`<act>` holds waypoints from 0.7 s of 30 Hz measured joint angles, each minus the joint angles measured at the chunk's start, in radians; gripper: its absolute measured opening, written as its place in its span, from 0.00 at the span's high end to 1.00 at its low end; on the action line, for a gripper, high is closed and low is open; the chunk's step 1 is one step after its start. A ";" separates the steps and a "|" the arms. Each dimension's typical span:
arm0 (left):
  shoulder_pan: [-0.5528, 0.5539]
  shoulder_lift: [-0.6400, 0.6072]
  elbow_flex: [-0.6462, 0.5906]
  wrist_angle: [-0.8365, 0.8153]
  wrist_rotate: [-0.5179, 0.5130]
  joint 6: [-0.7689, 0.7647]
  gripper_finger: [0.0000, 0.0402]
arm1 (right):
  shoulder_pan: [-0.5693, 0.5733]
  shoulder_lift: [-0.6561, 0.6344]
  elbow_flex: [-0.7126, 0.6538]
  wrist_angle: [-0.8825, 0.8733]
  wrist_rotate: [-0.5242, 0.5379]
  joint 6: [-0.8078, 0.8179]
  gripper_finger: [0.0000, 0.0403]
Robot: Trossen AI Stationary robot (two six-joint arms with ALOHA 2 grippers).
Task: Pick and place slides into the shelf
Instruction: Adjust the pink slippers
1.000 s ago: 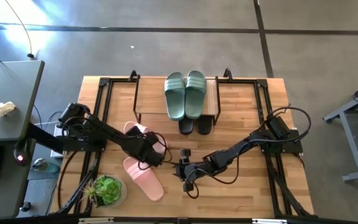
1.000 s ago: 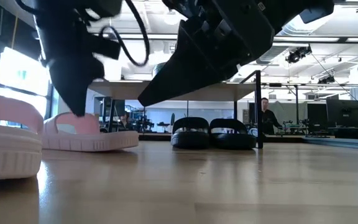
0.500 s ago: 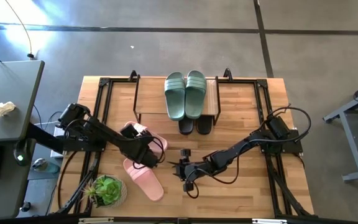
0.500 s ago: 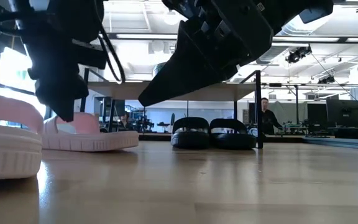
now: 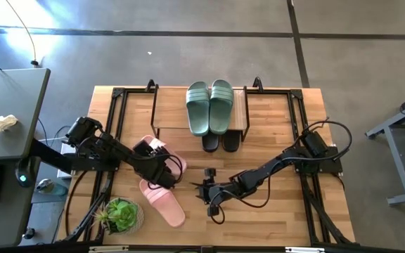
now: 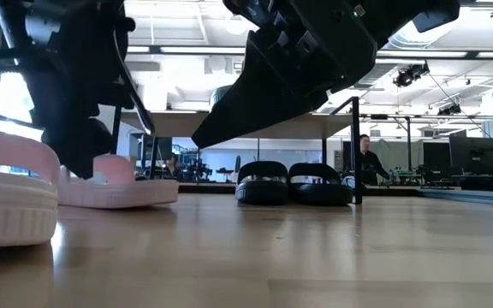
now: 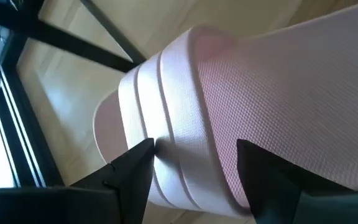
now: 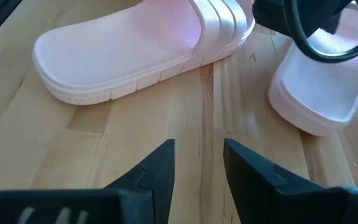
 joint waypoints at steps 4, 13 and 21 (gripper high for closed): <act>-0.001 0.000 -0.018 0.025 0.028 -0.027 0.47 | 0.000 0.000 0.000 0.000 0.015 0.000 0.68; -0.001 -0.001 -0.023 0.037 0.062 -0.026 0.57 | 0.000 0.000 0.000 -0.007 0.020 0.019 0.68; -0.001 -0.001 -0.024 0.054 0.057 -0.003 0.90 | 0.000 0.000 0.000 -0.029 0.021 0.034 0.68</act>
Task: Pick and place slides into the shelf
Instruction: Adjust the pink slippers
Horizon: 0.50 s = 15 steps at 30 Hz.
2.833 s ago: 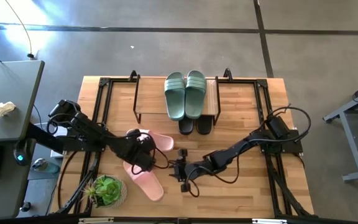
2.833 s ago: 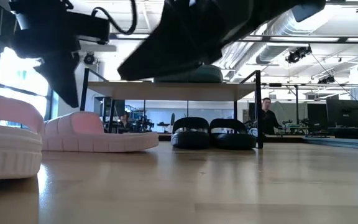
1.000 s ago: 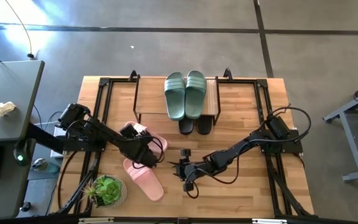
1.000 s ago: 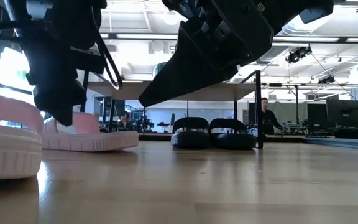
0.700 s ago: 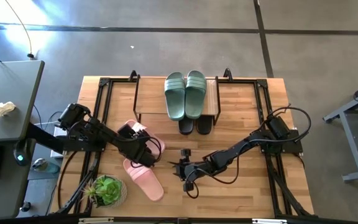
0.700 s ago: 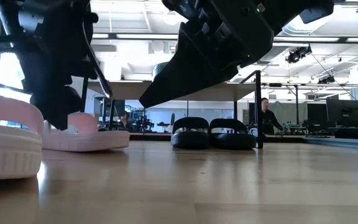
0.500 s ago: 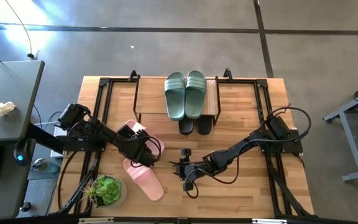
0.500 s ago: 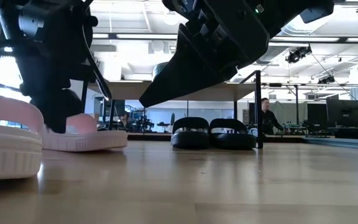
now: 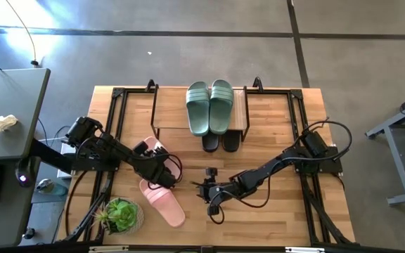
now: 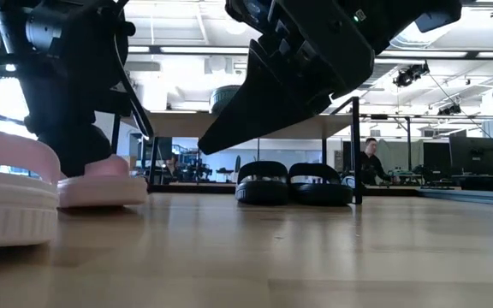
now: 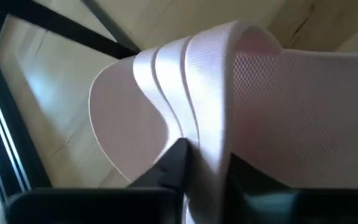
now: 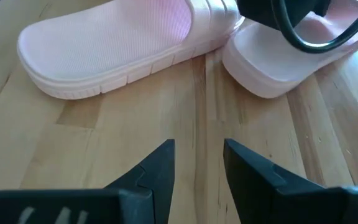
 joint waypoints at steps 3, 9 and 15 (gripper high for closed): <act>-0.005 0.000 0.000 0.029 -0.001 0.045 0.98 | 0.003 0.000 0.000 -0.002 0.000 0.004 0.68; -0.040 0.000 0.019 0.058 -0.041 0.068 0.95 | 0.027 0.000 0.000 -0.024 0.034 0.004 0.68; -0.103 0.001 0.053 0.077 -0.133 0.162 0.97 | 0.068 0.000 0.000 -0.034 0.097 -0.004 0.68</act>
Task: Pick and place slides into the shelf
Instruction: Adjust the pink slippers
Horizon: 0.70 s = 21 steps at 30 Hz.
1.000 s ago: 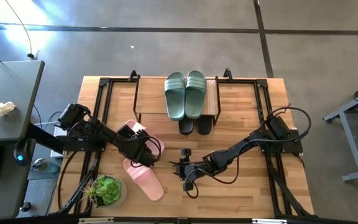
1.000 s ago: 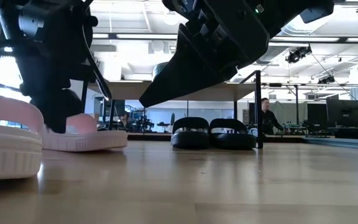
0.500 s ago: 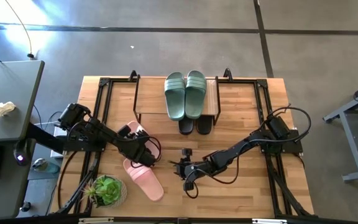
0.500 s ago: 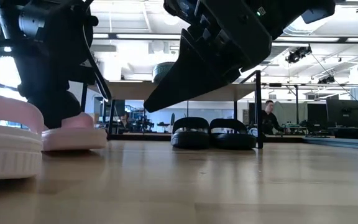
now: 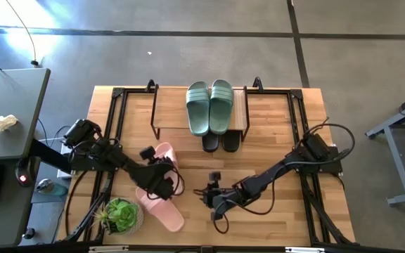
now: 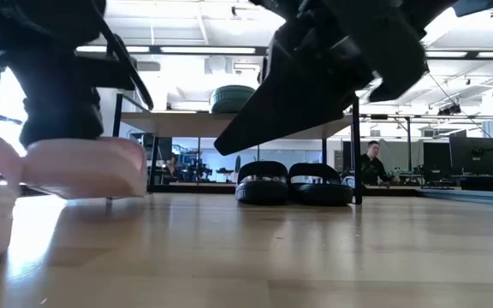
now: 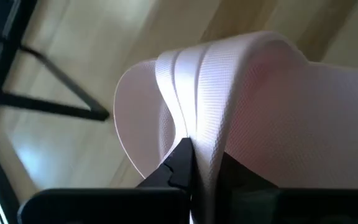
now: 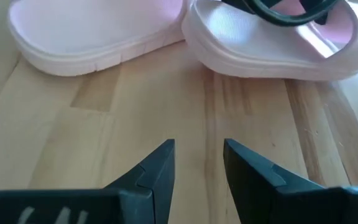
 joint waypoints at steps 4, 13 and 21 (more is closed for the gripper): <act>-0.016 0.000 0.002 -0.004 -0.021 0.100 0.97 | 0.022 0.000 0.000 0.001 0.007 -0.003 0.68; -0.014 0.000 0.002 -0.008 -0.035 0.189 0.92 | 0.045 0.000 0.000 0.146 -0.168 -0.026 0.68; -0.014 0.000 0.002 -0.011 -0.041 0.195 0.81 | 0.062 -0.001 0.000 0.237 -0.283 -0.331 0.68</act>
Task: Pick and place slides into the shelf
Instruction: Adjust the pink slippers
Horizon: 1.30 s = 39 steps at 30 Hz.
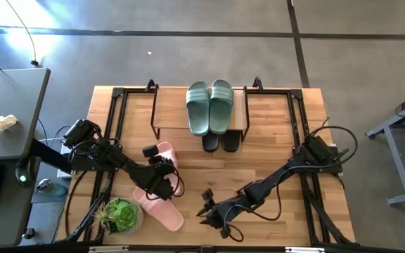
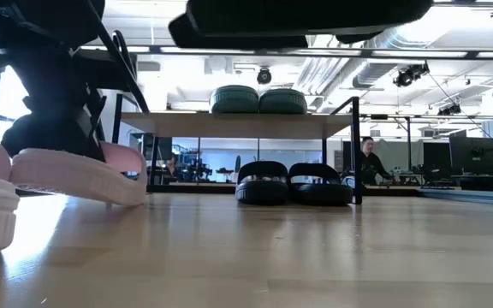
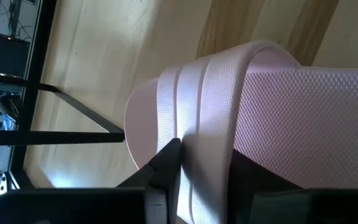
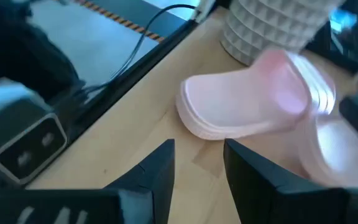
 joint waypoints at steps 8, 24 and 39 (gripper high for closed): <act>0.000 0.000 0.000 0.001 -0.005 -0.001 0.72 | 0.013 0.000 0.033 0.003 0.040 -0.287 0.62; 0.000 0.000 0.342 -0.308 0.179 -0.034 0.68 | -0.014 0.000 0.034 -0.080 0.138 -0.166 0.60; -0.150 -0.001 0.616 -0.285 0.525 -0.248 0.69 | 0.018 0.000 0.034 -0.343 0.134 0.189 0.60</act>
